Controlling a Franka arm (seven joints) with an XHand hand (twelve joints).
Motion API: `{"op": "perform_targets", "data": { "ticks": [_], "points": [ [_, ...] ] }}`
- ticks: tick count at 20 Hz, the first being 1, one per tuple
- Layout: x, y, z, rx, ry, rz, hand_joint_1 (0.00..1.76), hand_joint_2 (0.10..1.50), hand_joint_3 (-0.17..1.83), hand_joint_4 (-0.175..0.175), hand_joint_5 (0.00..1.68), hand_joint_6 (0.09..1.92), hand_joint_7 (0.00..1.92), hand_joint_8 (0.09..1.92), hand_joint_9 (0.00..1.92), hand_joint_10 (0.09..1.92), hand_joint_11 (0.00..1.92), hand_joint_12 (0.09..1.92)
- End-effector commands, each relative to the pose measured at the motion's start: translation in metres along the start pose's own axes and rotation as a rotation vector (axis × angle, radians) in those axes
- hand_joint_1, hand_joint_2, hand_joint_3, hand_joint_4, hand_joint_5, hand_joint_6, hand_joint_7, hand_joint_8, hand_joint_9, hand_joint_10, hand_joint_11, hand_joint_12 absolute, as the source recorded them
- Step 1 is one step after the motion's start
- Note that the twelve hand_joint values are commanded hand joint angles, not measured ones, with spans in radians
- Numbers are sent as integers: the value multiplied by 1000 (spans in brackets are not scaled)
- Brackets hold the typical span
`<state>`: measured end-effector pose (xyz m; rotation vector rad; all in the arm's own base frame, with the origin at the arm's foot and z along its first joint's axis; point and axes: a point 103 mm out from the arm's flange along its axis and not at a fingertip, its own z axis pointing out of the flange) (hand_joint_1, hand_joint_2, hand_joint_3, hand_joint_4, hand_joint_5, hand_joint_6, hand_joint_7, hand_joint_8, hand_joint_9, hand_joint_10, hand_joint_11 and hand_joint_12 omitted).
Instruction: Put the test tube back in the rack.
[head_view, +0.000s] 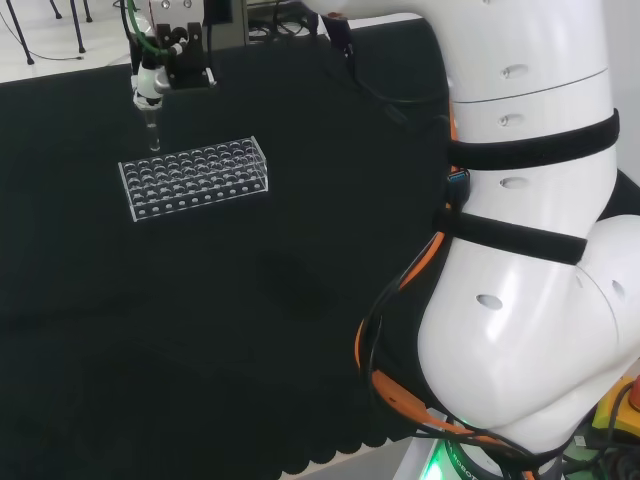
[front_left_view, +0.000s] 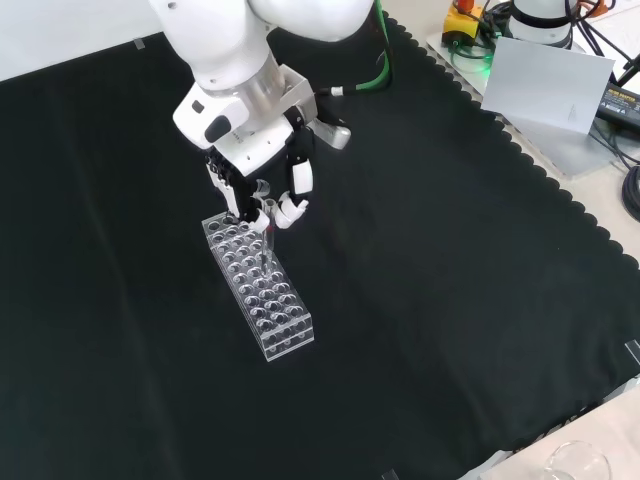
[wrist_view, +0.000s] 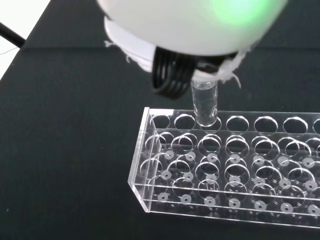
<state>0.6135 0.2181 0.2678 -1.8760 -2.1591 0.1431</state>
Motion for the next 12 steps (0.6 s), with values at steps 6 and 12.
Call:
{"op": "perform_targets", "data": {
  "ticks": [6, 12],
  "points": [
    [-2, 12, 18, 28, -11, -2, 1344, 445, 927, -175, 1418, 496, 1483, 477, 1595, 800, 1359, 1026],
    [-8, 15, 27, 41, -5, 7, 1344, 445, 927, -175, 1417, 497, 1482, 478, 1594, 801, 1358, 1027]
  ]
}}
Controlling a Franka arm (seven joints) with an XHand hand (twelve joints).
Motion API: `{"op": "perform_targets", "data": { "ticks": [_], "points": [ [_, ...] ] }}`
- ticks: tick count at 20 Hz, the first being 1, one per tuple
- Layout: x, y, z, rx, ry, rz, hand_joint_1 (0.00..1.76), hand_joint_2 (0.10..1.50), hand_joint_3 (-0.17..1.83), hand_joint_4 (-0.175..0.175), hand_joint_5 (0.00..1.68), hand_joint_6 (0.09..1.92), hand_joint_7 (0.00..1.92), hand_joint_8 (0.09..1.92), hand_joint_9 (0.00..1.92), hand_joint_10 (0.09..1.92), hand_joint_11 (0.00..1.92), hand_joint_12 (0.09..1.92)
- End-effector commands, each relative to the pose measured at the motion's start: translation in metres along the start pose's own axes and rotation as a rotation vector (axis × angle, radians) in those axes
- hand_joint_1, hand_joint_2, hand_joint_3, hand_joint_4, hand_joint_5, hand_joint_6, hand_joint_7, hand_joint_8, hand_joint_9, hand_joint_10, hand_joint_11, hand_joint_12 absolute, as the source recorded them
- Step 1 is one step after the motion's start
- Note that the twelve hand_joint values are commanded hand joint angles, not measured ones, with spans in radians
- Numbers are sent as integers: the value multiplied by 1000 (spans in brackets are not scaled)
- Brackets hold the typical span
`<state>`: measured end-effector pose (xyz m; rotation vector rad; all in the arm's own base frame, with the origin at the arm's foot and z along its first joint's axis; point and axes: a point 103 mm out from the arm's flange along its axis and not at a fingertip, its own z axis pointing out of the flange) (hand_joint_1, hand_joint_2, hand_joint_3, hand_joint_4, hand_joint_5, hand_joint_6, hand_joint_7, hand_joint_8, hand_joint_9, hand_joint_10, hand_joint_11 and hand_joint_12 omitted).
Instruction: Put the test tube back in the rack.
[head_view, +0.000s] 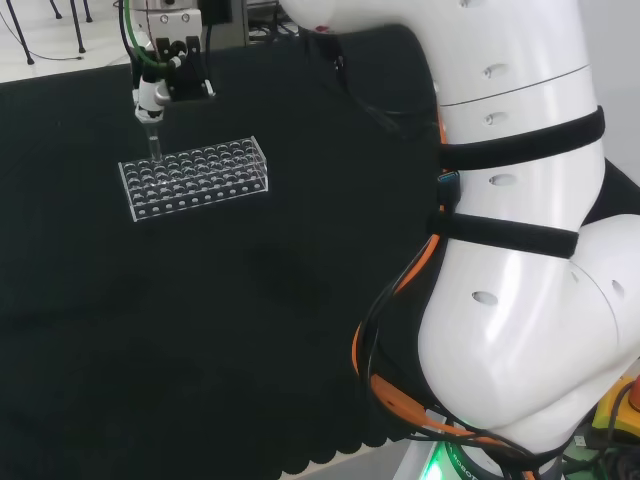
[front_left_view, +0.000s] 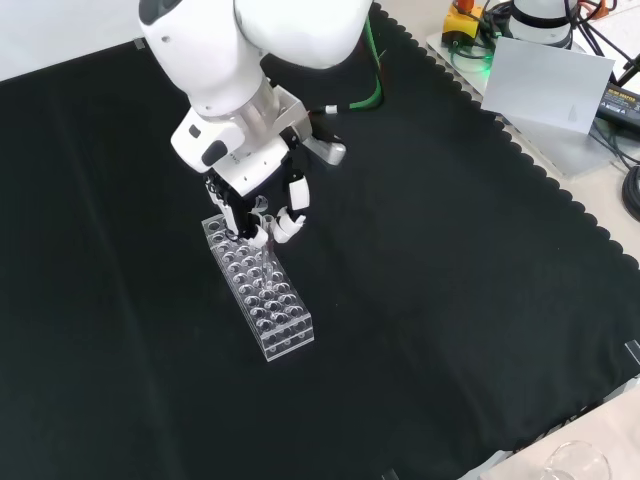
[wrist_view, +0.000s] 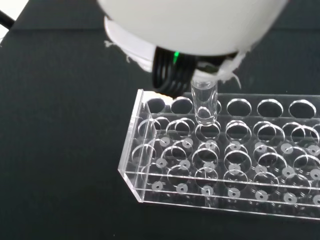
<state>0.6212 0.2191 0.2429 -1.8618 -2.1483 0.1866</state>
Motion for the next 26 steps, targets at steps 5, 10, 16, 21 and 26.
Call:
{"op": "perform_targets", "data": {
  "ticks": [5, 10, 16, 21, 26],
  "points": [
    [-5, 5, 9, 15, 11, 6, 1344, 445, 928, -175, 1417, 498, 1482, 479, 1594, 801, 1358, 1028],
    [-2, 8, 13, 23, 14, 0, 1344, 445, 928, -175, 1417, 498, 1482, 479, 1594, 801, 1357, 1029],
    [-1, 11, 17, 30, 12, -4, 1344, 445, 928, -175, 1417, 498, 1482, 479, 1594, 801, 1357, 1030],
    [-1, 13, 21, 39, 5, -6, 1344, 445, 929, -175, 1417, 499, 1482, 480, 1594, 802, 1357, 1031],
    [-1, 15, 23, 46, 3, -4, 1344, 445, 929, -175, 1416, 500, 1481, 481, 1594, 803, 1356, 1031]
  ]
}}
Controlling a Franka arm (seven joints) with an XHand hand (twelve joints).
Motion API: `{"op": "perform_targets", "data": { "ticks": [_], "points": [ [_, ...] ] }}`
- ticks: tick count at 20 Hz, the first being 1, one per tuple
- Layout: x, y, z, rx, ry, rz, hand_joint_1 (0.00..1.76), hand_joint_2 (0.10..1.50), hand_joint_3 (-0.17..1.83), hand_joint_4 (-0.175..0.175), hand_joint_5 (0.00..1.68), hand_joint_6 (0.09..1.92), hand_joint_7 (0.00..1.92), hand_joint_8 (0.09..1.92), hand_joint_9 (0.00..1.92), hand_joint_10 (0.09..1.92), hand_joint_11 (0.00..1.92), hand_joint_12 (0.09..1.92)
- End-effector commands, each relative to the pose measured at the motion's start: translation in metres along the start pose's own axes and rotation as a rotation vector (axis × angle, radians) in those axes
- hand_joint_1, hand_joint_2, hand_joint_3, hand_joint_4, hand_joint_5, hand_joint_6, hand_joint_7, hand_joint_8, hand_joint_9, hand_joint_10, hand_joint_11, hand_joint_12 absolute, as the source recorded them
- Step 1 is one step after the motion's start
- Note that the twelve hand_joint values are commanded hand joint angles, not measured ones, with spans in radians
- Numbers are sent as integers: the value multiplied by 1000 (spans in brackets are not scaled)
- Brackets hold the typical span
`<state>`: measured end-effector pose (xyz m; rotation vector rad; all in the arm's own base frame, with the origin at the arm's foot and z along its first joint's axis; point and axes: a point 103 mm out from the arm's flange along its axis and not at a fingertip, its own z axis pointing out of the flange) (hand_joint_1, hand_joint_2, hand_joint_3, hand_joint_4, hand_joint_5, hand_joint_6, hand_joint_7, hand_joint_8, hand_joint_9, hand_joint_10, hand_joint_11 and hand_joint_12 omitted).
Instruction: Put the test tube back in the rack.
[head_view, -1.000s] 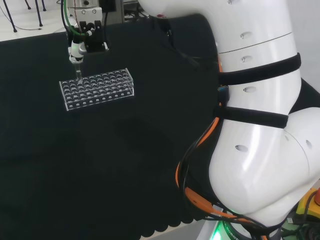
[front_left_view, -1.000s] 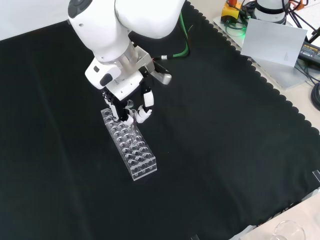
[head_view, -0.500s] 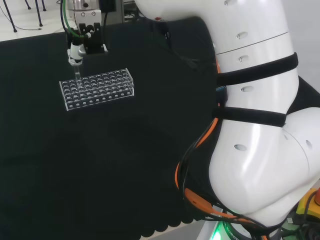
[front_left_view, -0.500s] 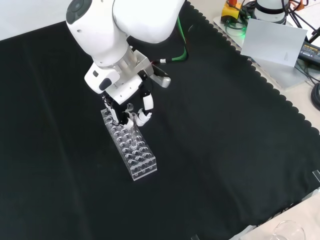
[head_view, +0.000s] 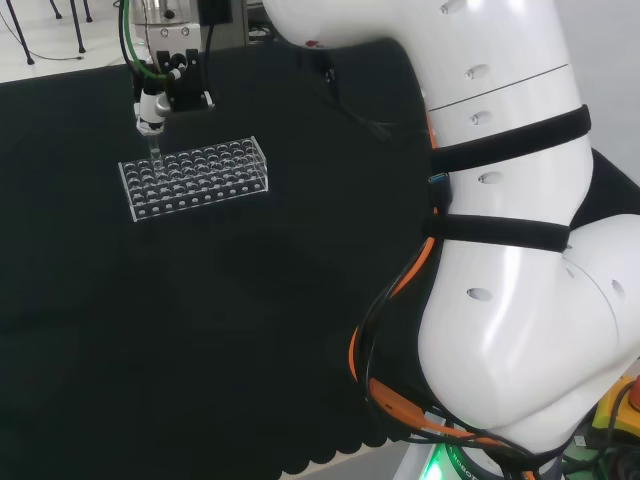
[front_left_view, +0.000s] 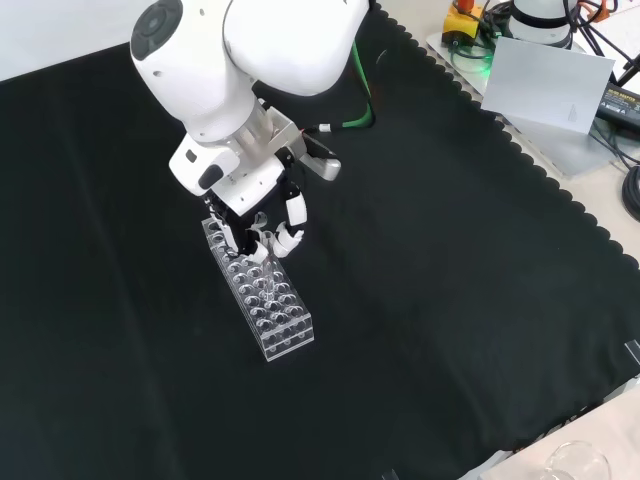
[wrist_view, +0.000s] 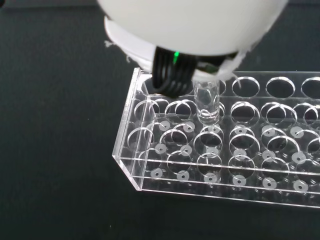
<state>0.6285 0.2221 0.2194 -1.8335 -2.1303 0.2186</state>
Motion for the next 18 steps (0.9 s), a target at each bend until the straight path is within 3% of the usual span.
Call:
{"op": "perform_targets", "data": {
  "ticks": [1, 18],
  "points": [
    [-1, 2, 4, 10, -5, 2, 1344, 445, 929, -175, 1416, 500, 1481, 481, 1594, 803, 1356, 1031],
    [-6, 20, 17, 32, -22, 18, 1344, 445, 929, -175, 1415, 502, 1480, 483, 1593, 804, 1354, 1034]
  ]
}}
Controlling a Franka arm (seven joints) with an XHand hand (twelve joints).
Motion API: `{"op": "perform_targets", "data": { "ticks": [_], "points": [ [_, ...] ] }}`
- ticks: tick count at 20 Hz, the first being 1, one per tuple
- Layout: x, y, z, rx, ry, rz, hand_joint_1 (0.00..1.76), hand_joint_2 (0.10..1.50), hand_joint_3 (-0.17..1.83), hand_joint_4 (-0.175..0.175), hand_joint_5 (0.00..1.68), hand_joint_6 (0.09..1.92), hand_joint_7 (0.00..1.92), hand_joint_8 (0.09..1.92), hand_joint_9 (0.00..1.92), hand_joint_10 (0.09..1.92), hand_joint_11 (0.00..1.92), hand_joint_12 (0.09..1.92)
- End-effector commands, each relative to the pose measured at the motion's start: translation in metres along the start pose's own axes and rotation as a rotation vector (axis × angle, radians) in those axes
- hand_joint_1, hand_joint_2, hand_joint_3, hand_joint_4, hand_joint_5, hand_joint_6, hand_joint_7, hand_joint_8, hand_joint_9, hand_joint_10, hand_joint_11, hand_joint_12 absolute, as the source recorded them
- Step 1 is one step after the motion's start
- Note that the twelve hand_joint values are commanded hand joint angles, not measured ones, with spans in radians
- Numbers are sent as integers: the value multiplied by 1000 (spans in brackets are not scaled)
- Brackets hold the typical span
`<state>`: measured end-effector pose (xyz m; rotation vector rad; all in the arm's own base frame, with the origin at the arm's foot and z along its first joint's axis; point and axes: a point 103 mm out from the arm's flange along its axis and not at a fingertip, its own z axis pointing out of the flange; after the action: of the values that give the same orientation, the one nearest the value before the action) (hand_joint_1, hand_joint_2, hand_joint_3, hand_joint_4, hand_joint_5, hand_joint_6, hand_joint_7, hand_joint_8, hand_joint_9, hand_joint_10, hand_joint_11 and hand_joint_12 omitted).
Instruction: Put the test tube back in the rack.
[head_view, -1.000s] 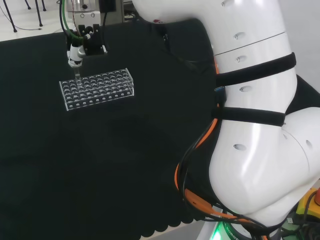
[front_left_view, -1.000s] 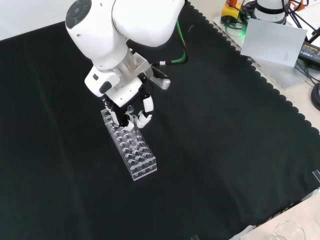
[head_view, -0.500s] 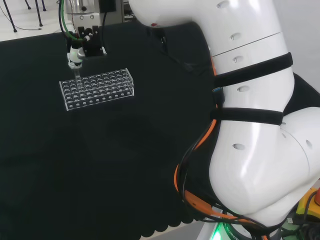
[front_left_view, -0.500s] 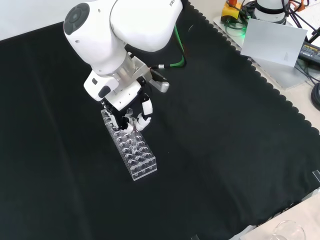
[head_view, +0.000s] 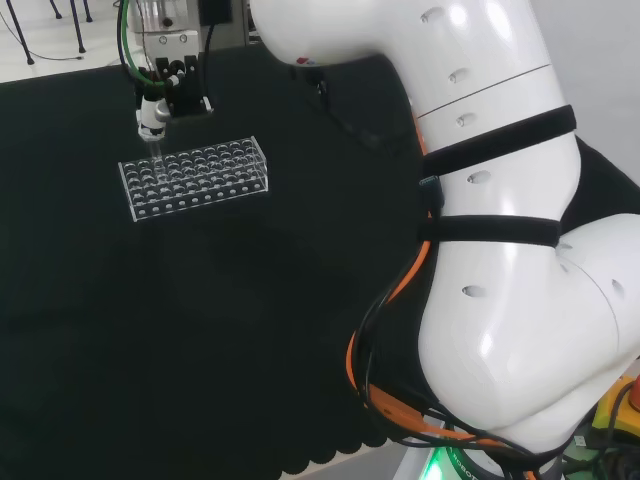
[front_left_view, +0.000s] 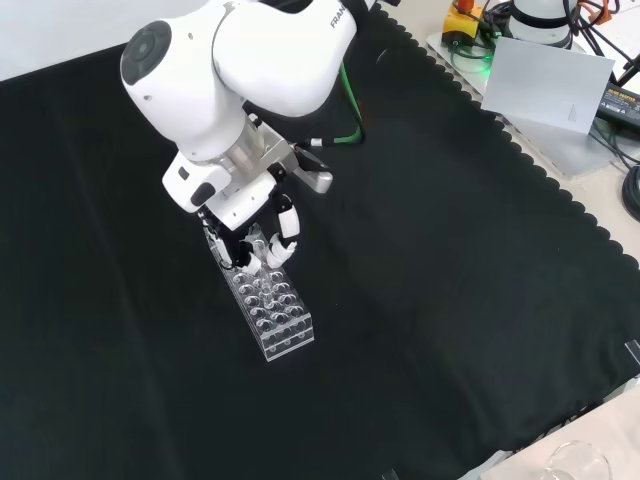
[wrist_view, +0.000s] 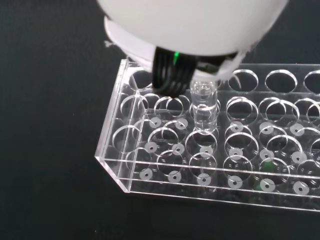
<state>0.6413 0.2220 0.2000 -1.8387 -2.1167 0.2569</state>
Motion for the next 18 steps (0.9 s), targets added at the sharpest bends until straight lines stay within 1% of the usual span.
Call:
{"op": "perform_targets", "data": {
  "ticks": [1, 5, 9, 18],
  "points": [
    [-2, 3, 4, 11, -8, 5, 1344, 445, 929, -175, 1415, 502, 1480, 484, 1593, 804, 1354, 1034],
    [-2, 4, 7, 19, -10, 9, 1344, 446, 929, -175, 1415, 503, 1480, 484, 1592, 804, 1353, 1034],
    [-5, 8, 19, 28, -12, 8, 1344, 446, 929, -175, 1415, 503, 1480, 484, 1592, 804, 1353, 1034],
    [5, 9, 36, 57, -16, -11, 1344, 446, 929, -175, 1414, 503, 1479, 485, 1593, 804, 1352, 1034]
  ]
}}
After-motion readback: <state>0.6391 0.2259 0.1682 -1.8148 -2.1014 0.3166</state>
